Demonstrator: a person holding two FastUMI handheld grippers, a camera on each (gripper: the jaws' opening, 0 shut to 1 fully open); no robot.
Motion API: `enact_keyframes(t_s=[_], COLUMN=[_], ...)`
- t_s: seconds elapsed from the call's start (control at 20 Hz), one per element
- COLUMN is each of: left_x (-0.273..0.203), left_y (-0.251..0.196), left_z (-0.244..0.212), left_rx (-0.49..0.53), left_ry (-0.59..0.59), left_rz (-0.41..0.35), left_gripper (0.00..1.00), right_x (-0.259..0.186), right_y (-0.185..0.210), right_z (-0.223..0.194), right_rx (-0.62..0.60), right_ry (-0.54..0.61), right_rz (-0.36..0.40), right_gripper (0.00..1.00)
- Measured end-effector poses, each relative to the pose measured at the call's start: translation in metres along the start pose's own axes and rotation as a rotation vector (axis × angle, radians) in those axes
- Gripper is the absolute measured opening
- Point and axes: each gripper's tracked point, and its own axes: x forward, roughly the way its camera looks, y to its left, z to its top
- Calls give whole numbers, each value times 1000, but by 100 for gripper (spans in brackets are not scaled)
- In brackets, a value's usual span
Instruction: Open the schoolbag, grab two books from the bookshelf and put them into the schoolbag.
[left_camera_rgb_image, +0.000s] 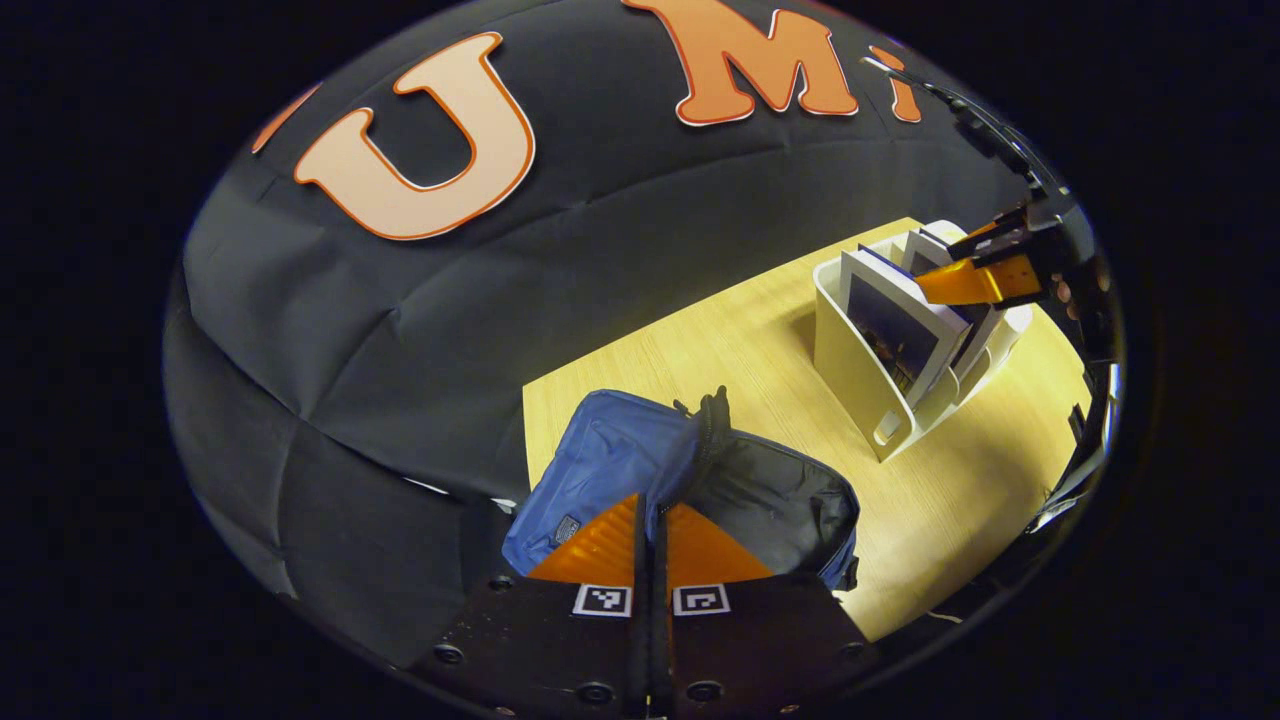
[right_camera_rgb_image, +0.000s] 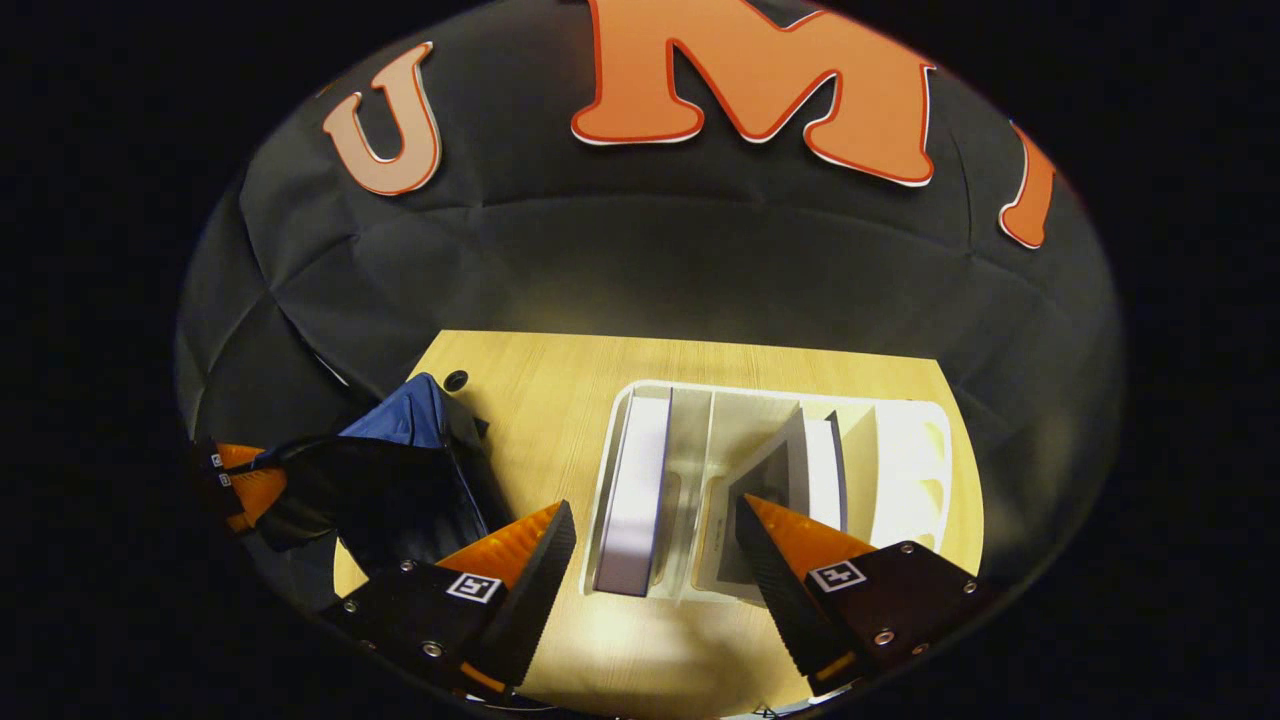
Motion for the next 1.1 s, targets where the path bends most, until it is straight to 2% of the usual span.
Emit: enact_keyframes(t_s=[0.25,0.45,0.55,0.6,0.65,1.1], left_x=[6,9,10,11,12,17], left_y=[-3,-3,-3,-3,-3,-4], left_z=[0,-1,-1,-2,-3,-2], left_rx=[-11,-7,-4,-5,-10,-5], left_ry=[-1,5,5,4,5,11], left_rz=[-29,-44,-51,-52,-54,-70], left_gripper=[1,1,1,1,1,1], right_x=[25,41,47,48,48,46], right_y=[5,10,13,13,12,3], right_z=[-6,-16,-21,-23,-23,-21], right_rx=[-15,-19,-21,-24,-24,43], right_ry=[131,206,240,251,262,303], right_rz=[-23,-32,-27,-32,-39,-14], right_gripper=[94,78,66,47,42,28])
